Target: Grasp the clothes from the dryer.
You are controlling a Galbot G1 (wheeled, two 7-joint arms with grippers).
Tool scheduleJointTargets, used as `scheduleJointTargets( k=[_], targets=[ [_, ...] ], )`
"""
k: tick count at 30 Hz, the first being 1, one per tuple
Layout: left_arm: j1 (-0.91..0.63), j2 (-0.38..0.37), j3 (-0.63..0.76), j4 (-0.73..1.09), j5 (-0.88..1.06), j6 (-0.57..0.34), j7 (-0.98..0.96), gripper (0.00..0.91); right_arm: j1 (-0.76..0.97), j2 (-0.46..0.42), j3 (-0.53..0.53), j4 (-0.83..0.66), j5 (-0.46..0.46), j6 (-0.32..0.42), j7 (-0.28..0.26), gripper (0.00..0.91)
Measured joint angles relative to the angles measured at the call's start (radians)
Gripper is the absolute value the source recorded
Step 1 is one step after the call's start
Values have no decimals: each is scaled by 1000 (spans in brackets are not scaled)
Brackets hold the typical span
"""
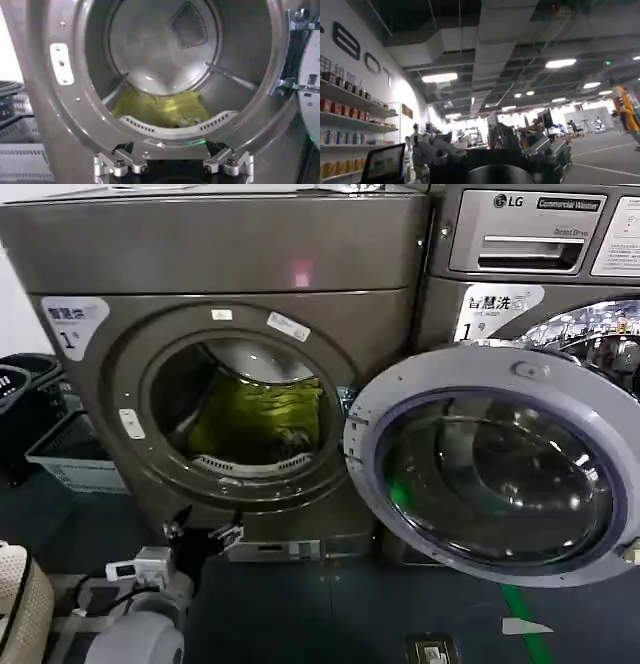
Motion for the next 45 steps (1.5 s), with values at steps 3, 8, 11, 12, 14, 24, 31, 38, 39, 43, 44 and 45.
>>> scheduleJointTargets(
  k=[3, 8, 11, 12, 14, 24, 31, 38, 39, 43, 44, 45],
  targets=[
    [0, 2, 6, 2, 16, 0, 3, 907, 3, 0, -3, 0, 0, -1, 1, 907],
    [-5, 2, 8, 2, 30, 0, -1, 907, 0, 0, -2, 0, 0, -2, 2, 907],
    [-12, 0, 16, 11, 32, 0, -18, 907, 0, 0, -2, 1, 0, -2, 2, 907],
    [-14, 0, 20, 13, 31, 0, -26, 907, 1, 1, -2, 2, 0, -2, 3, 907],
    [-17, -3, 28, 19, 30, 0, -42, 907, 1, 4, -4, 4, -1, -2, 2, 907],
    [-20, -6, 15, 12, -22, 0, -76, 907, 2, 2, -1, -2, -1, 0, 2, 907],
    [-15, -4, 3, 7, -10, 0, -49, 907, 4, 3, -4, -2, -1, 1, 2, 907],
    [-16, -4, -1, 7, -15, 0, -46, 907, 5, 10, -7, 1, -2, 1, 2, 907],
    [-16, -4, -1, 7, -20, 0, -50, 907, 6, 11, -9, 2, -3, 1, 2, 907],
    [-20, -1, -2, 3, -25, 0, -50, 907, 5, 16, -10, 1, -5, 12, 2, 907],
    [-23, -1, -2, 0, -23, 0, -48, 907, 5, 17, -10, -1, -5, 15, 1, 907],
    [-26, -1, -2, 0, -20, 0, -45, 907, 4, 18, -10, -4, -5, 21, 1, 907]
  ],
)
